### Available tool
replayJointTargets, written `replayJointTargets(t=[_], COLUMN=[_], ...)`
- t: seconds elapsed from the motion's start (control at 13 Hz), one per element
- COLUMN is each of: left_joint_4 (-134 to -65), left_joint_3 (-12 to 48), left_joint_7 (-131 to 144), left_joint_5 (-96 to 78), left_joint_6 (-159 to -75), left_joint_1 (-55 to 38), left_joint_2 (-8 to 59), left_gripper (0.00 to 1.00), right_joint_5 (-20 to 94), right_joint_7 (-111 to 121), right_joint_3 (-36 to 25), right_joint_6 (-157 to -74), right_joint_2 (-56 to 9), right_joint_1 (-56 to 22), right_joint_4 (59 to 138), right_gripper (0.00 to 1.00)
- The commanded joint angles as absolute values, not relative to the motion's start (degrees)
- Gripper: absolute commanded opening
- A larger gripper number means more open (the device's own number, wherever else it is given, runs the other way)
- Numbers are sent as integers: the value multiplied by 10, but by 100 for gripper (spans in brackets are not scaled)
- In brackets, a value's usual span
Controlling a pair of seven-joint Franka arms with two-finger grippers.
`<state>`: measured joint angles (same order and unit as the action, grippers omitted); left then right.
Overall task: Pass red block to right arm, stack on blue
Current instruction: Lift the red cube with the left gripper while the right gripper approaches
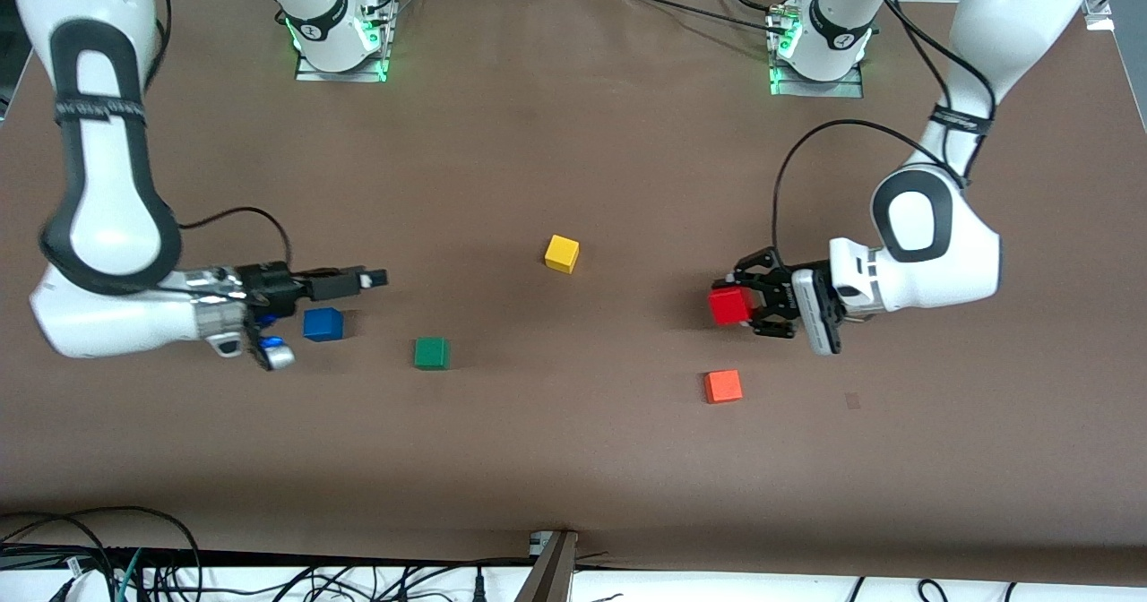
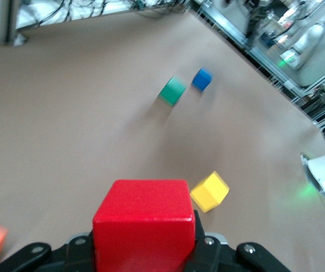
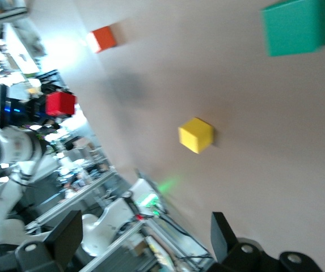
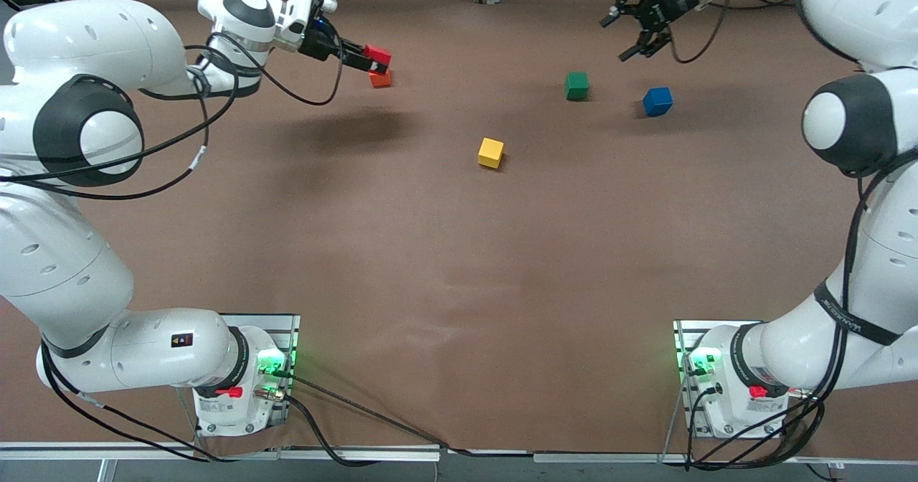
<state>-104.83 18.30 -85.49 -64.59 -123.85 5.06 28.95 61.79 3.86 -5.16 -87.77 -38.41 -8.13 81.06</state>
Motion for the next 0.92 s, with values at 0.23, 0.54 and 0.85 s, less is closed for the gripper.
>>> replayJointTargets(t=[0.23, 0.54, 0.85], left_joint_4=[-921, -888, -888], left_joint_3=[182, 182, 181], left_joint_7=[-1056, -1097, -1200], left_joint_5=[-808, -881, -983], left_joint_6=[-1235, -1255, -1262], left_joint_1=[-16, -68, -109], left_joint_2=[397, 431, 444], left_gripper=[0, 0, 0], right_joint_5=[824, 932, 987], right_joint_7=[95, 116, 121], right_joint_3=[-53, -53, -53], right_joint_6=[-1012, -1071, -1105], right_joint_2=[-408, -411, -411], right_joint_1=[-192, -256, -283], right_joint_4=[872, 893, 889], right_gripper=[100, 100, 100])
